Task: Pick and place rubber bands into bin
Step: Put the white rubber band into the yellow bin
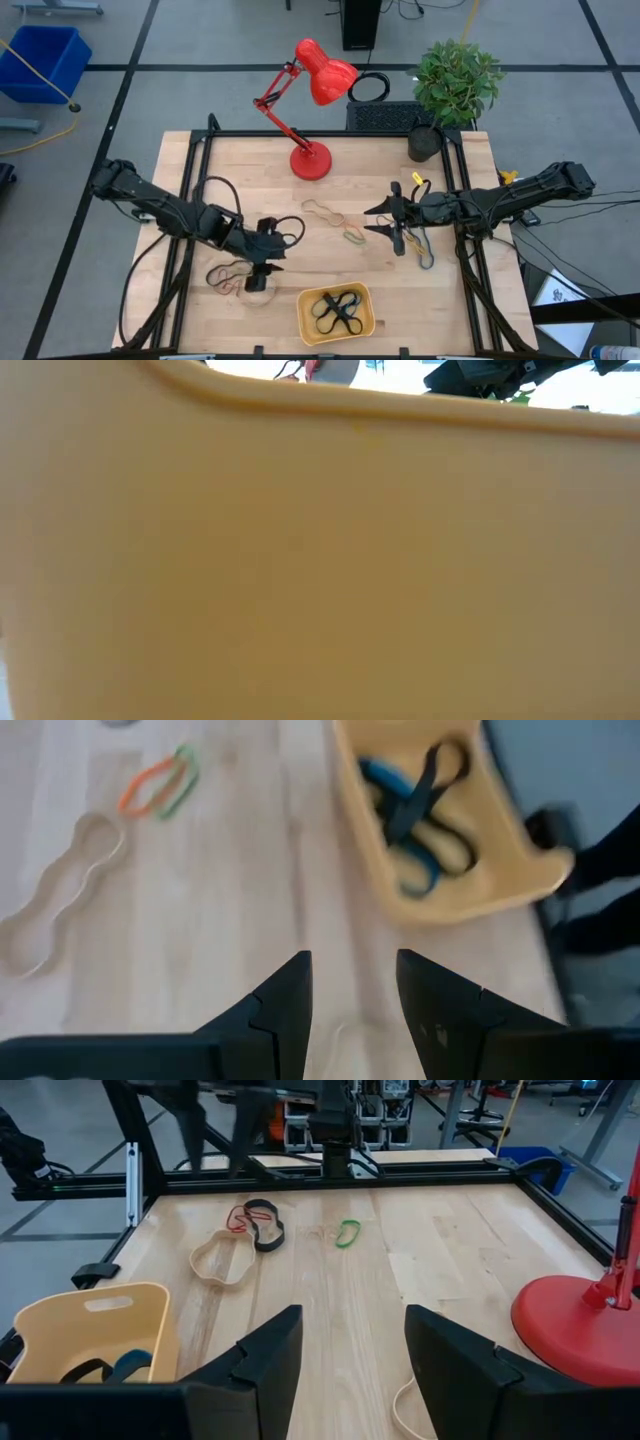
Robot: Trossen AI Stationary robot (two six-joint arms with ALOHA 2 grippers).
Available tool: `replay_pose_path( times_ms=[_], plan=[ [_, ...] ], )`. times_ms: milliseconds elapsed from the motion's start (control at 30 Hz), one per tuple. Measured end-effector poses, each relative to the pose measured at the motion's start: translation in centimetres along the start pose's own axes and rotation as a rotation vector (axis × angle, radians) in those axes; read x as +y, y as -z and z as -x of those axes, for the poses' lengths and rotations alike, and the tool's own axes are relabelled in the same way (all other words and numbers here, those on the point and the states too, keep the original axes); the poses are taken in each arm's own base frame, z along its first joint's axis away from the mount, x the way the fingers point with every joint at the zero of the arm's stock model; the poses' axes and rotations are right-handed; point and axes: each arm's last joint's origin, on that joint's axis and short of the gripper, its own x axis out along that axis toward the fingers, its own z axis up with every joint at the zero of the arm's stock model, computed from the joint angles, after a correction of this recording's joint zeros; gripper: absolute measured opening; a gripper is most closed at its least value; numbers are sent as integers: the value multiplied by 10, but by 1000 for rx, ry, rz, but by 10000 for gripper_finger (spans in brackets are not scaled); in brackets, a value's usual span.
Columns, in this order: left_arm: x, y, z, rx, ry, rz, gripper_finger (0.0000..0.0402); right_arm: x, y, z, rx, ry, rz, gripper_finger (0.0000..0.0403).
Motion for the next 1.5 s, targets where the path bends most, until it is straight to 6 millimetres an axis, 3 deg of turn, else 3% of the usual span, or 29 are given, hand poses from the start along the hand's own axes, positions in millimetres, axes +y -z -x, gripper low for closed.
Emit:
replay_pose_path(
  times_ms=[333,500,767,867,1233,1500],
  plan=[
    [-1,29,-6,198,-74,-130,152,-2,0,0,-10,82,0,175],
    [3,53,-25,250,-87,-102,152,-4,0,0,-15,132,0,172],
    [-2,86,-59,181,0,-117,152,-4,0,0,-16,133,0,174],
    [0,96,-65,179,-58,-136,152,-4,0,0,-15,133,0,172],
    [-2,110,-93,263,-89,-107,152,-4,1,0,-19,132,-1,173],
    [-1,117,-110,334,-88,-48,152,-6,22,-4,-120,119,-30,176]
  ],
)
